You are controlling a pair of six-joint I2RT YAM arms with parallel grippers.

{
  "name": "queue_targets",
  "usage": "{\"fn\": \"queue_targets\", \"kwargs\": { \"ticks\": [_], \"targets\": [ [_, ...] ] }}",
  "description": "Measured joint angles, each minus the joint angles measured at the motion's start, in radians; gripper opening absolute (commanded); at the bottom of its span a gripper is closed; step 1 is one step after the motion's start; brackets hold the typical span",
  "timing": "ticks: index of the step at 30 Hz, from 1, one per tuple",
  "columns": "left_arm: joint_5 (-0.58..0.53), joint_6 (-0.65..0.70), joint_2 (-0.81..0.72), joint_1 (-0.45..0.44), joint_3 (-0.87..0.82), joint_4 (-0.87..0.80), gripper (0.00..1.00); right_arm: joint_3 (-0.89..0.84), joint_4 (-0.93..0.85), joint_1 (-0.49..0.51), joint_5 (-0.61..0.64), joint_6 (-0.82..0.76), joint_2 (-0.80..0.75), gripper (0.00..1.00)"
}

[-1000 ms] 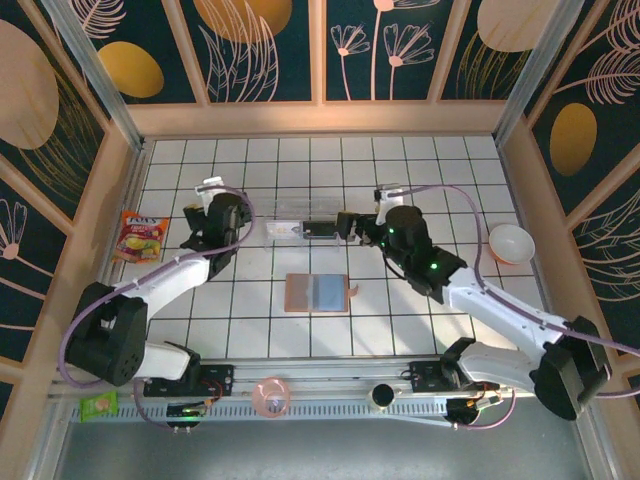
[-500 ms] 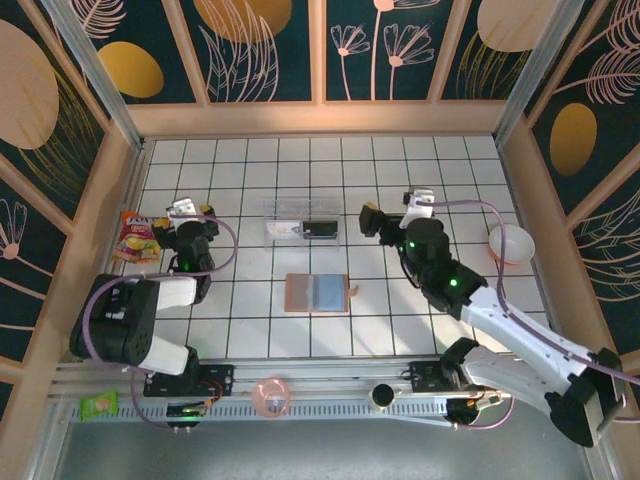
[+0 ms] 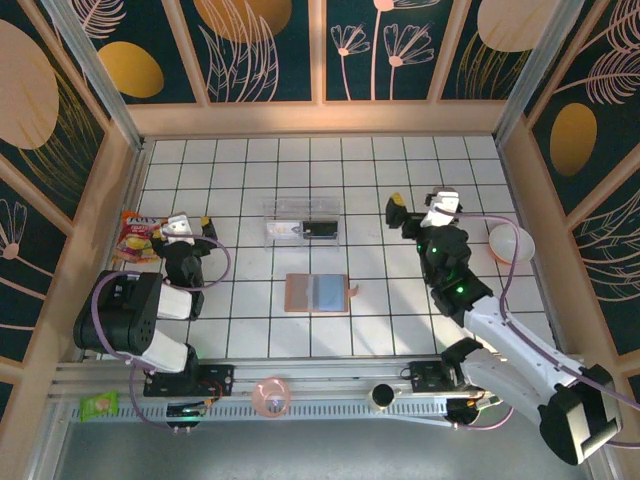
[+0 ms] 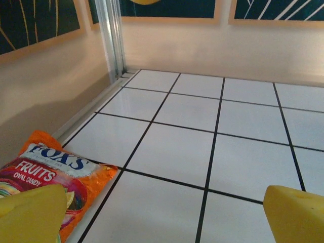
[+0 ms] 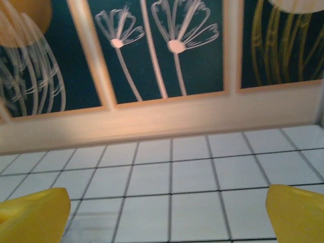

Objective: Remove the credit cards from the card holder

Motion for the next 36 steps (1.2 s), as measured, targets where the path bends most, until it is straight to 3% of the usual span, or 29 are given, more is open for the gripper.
{"fn": "queue_targets", "kwargs": {
  "ticks": [8,14,20,25,36],
  "targets": [
    [-0.008,-0.010,0.000,0.000,0.002,0.029,0.99,-0.134,0.202,-0.328,-0.073,-0.030,0.194,0.99],
    [-0.011,-0.010,0.000,0.000,0.002,0.030,0.99,-0.178,0.394,-0.461,-0.163,-0.026,0.452,0.99],
    [-0.011,-0.010,0.000,0.000,0.002,0.030,0.99,-0.189,0.594,-0.500,-0.265,-0.029,0.637,0.99],
    [-0.011,-0.010,0.000,0.000,0.002,0.030,0.99,-0.262,0.766,-0.515,-0.335,-0.030,0.680,0.99],
    [-0.011,-0.013,0.000,0.000,0.004,0.030,0.99,-0.280,0.869,-0.515,-0.357,-0.029,0.695,0.99]
  ]
}}
